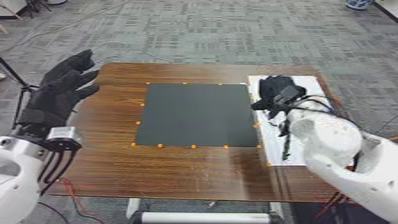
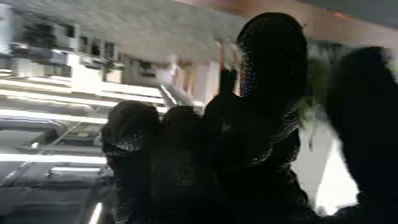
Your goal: Arrange flowers
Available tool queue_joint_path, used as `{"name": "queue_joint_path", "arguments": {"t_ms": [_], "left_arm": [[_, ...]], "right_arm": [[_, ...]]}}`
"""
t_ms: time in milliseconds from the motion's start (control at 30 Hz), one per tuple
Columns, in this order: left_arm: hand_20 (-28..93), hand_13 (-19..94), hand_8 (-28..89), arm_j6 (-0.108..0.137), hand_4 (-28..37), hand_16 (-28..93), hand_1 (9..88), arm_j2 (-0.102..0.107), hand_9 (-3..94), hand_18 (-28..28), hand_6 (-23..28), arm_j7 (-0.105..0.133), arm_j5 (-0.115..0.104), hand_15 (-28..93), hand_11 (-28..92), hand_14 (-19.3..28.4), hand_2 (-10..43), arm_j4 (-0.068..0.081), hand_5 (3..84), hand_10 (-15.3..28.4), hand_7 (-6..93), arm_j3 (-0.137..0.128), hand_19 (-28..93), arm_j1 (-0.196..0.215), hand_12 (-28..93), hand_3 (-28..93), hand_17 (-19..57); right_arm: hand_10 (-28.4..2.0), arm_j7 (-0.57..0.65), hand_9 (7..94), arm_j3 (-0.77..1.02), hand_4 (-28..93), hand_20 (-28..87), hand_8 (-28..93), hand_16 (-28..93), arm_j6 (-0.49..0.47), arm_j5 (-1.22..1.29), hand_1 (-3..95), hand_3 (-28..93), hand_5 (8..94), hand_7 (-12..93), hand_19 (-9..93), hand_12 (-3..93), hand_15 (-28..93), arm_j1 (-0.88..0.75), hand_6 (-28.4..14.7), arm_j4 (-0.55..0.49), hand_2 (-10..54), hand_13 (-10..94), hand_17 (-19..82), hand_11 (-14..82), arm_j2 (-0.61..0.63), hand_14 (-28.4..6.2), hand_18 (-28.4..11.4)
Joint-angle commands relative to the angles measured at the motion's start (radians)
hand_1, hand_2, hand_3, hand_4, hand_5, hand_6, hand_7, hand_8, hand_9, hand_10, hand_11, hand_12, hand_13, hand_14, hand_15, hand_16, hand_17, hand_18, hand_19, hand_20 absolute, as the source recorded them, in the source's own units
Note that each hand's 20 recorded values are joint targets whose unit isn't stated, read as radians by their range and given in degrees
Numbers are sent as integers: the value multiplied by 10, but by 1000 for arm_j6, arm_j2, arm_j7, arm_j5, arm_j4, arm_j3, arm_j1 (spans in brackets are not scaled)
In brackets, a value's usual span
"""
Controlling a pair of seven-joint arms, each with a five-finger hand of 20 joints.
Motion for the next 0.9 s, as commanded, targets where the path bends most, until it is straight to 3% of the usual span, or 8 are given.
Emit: {"name": "queue_joint_path", "arguments": {"t_ms": [33,300,900], "left_arm": [[90,53,-78,4,-275,-27,276,-33,141,196,11,-4,-4,338,135,119,-95,-24,200,86,168,-50,387,90,214,674,-124],[89,53,-77,5,-276,-25,275,-41,141,196,11,-4,-4,339,135,118,-95,-23,200,86,167,-41,386,95,214,677,-124],[90,51,-76,-9,-276,-24,274,-39,139,196,11,-7,-3,340,130,118,-95,-18,200,86,166,-39,386,103,216,677,-125]], "right_arm": [[-89,28,879,217,-283,493,-104,408,-168,72,172,672,883,505,932,482,867,-285,19,-28,-95,812,426,632,65,-94,-236],[-94,29,882,237,-283,493,-91,409,-261,71,144,673,892,480,932,484,862,-357,15,-45,-95,814,426,621,37,-99,-240],[-90,87,887,219,-283,493,-89,412,-199,43,128,758,896,479,932,481,860,-374,19,-29,-95,821,435,619,99,-97,-240]]}}
